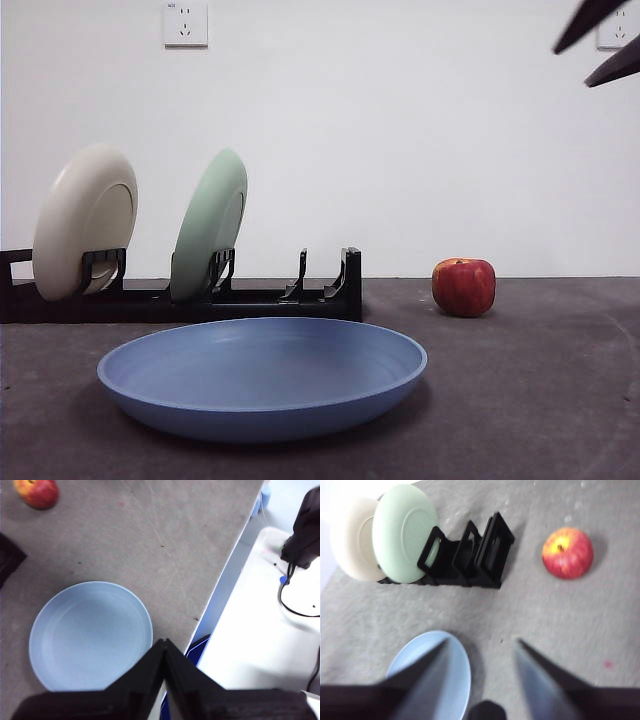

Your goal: Take the blue plate from the plate rack,put the plate on the table,take the apple from the table,put the apple in the plate

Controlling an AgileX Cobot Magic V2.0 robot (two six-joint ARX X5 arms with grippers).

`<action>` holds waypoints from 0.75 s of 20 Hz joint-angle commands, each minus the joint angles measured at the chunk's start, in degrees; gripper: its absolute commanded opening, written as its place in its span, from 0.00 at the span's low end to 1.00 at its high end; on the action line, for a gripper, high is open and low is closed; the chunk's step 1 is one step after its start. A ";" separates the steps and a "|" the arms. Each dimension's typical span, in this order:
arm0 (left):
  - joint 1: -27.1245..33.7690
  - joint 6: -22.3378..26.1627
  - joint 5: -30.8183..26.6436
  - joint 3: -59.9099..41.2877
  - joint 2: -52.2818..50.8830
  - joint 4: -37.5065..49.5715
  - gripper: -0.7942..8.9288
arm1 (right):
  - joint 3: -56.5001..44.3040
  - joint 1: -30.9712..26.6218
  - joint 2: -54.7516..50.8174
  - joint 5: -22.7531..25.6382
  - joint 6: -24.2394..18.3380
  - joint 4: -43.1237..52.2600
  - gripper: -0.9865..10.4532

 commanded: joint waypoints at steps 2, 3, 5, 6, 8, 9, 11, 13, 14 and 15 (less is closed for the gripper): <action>0.17 -2.97 -1.09 0.11 -3.65 -2.89 0.07 | 7.02 4.46 7.43 8.85 -0.42 -2.40 0.64; 0.17 -3.93 -2.71 0.11 -4.59 -4.48 0.07 | 9.86 5.75 10.71 11.47 -1.25 -3.82 0.64; 0.17 -5.38 -5.27 0.11 -5.68 -7.91 0.07 | 14.99 7.19 16.81 14.64 -2.62 -6.84 0.65; 0.17 -6.23 -6.36 0.11 -6.05 -10.14 0.07 | 18.25 8.09 20.70 16.72 -3.63 -8.87 0.70; 0.17 -8.24 -7.02 0.04 -6.49 -13.03 0.07 | 24.17 9.42 27.78 20.92 -4.11 -12.11 0.76; 0.15 -9.31 -6.51 0.04 -6.99 -13.00 0.07 | 26.71 9.60 30.91 22.56 -4.39 -13.05 0.76; 0.04 -10.64 -6.08 0.04 -8.17 -13.03 0.07 | 31.95 10.32 37.33 25.20 -4.42 -14.51 0.76; 0.04 -11.78 -5.81 0.04 -9.53 -13.00 0.07 | 36.83 10.56 43.04 26.56 -4.44 -15.43 0.76; 0.04 -11.87 -5.86 0.04 -10.47 -13.00 0.07 | 39.12 10.56 45.81 26.64 -4.42 -15.56 0.75; 0.04 -12.28 -6.19 0.04 -11.10 -13.00 0.07 | 40.79 10.56 47.95 26.99 -4.42 -15.47 0.75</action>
